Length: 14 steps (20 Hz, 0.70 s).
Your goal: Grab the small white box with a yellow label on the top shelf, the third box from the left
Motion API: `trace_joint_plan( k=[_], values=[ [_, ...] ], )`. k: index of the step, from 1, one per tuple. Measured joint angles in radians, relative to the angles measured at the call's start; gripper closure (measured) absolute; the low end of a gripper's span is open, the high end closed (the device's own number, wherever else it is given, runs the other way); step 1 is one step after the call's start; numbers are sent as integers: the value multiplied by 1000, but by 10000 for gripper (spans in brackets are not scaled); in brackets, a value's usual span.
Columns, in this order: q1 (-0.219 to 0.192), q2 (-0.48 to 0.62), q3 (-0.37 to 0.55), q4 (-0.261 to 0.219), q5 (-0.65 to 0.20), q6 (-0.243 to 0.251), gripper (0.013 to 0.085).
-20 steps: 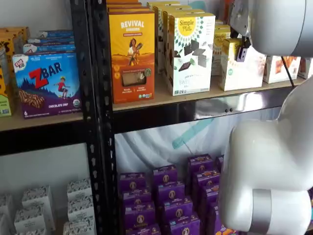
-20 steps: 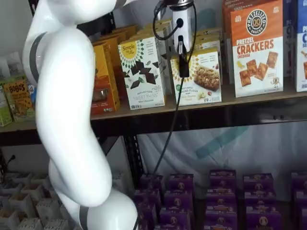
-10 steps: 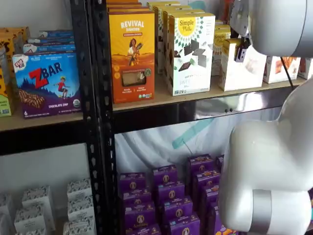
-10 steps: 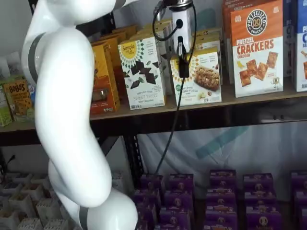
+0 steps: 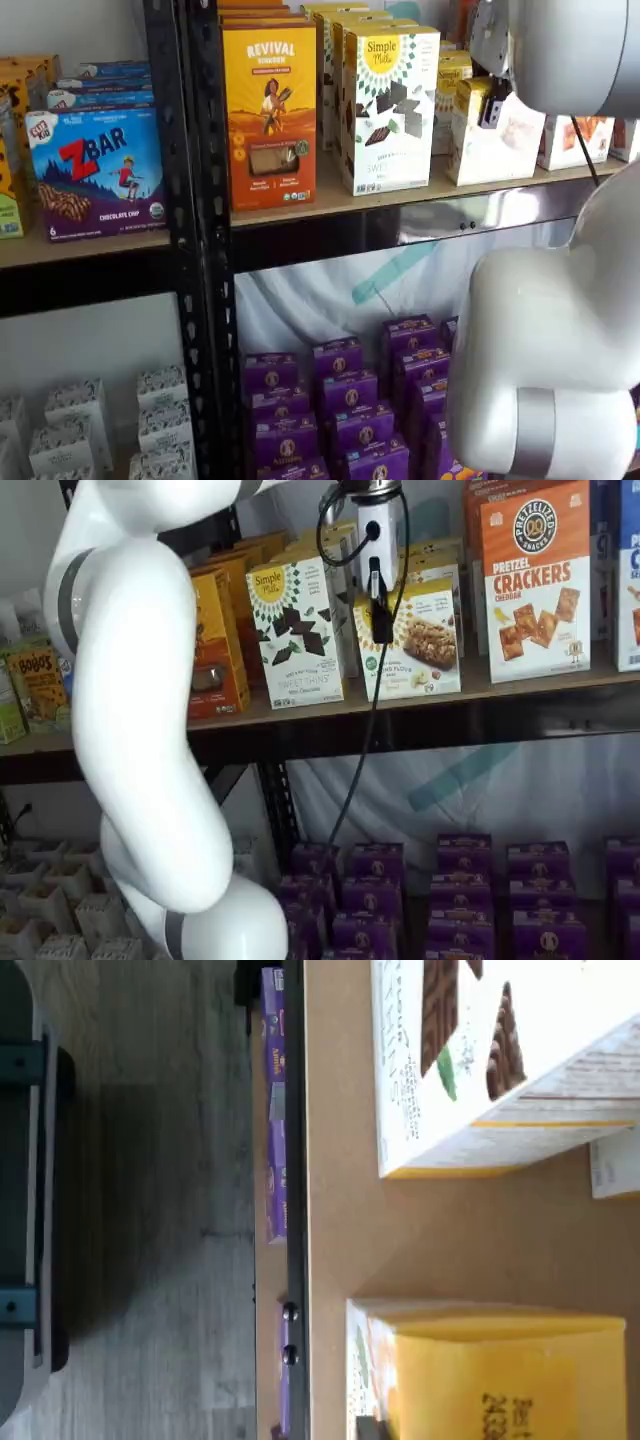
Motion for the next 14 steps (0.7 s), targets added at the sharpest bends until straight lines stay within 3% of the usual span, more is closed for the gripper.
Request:
trace_joint_plan(
  k=[6, 10, 14],
  values=[
    [2, -21, -8, 0, 57, 7, 650],
    [-13, -50, -19, 8, 139, 3, 650],
    [-26, -124, 32, -4, 135, -10, 650]
  ],
)
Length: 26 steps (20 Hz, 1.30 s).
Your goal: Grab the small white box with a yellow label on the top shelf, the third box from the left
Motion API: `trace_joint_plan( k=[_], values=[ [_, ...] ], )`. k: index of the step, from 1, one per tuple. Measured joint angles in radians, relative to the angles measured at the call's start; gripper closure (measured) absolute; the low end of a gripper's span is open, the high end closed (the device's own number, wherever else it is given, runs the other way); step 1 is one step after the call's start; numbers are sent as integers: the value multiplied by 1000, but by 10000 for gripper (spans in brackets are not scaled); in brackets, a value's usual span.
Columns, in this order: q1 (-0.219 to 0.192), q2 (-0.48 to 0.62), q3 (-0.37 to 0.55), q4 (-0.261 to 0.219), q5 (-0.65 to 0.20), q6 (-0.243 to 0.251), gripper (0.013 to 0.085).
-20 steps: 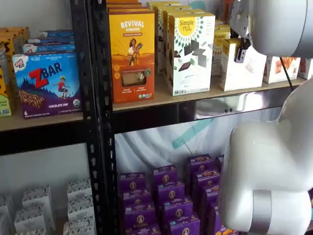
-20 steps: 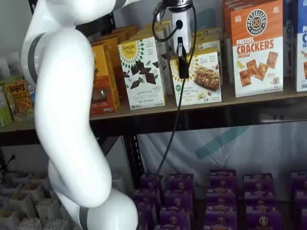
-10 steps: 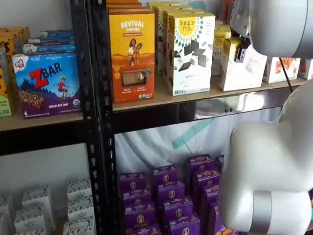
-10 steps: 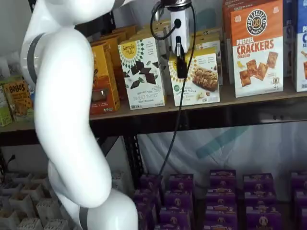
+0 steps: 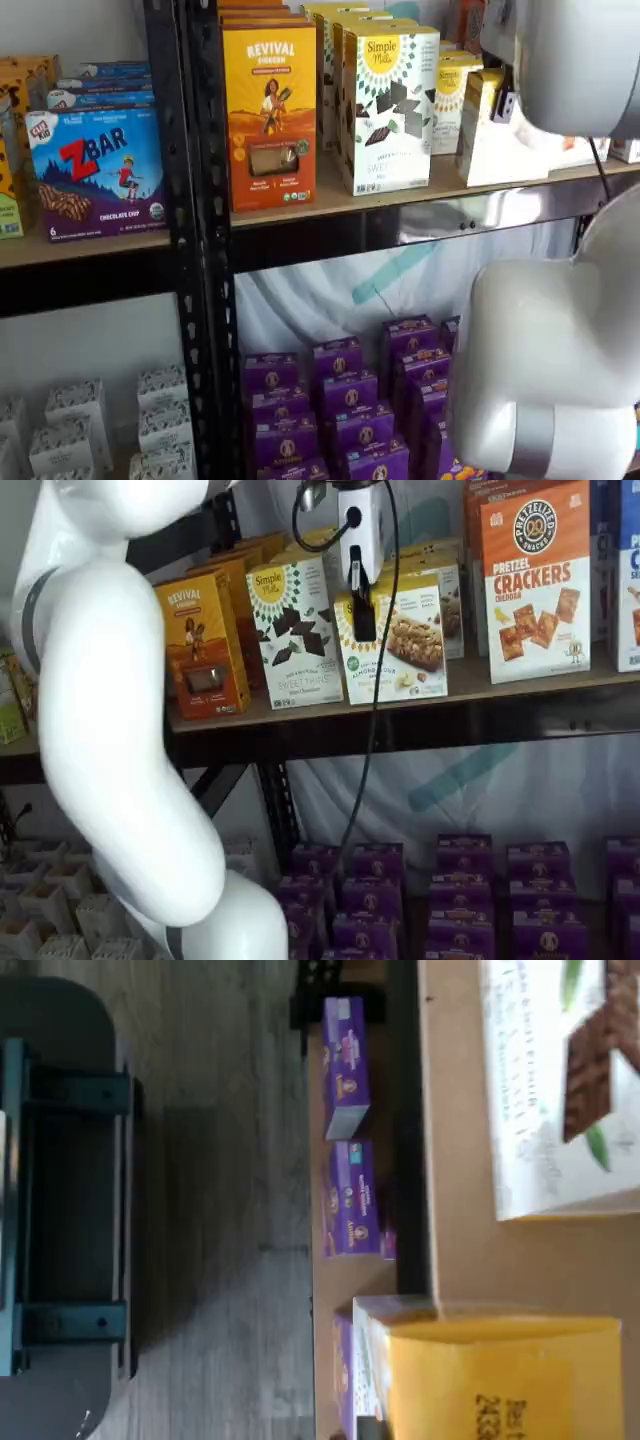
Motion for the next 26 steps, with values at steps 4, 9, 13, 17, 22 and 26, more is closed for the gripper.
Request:
trace_joint_plan(
  k=[4, 9, 13, 17, 22, 26],
  values=[
    [-9, -51, 29, -9, 34, -7, 650],
    [-10, -123, 83, -26, 84, -9, 650],
    [-9, -176, 130, -26, 108, -7, 650],
    [-1, -225, 179, -19, 115, 3, 650],
    [18, -261, 220, -29, 114, 18, 650],
    [20, -267, 230, -31, 117, 20, 650]
  ],
)
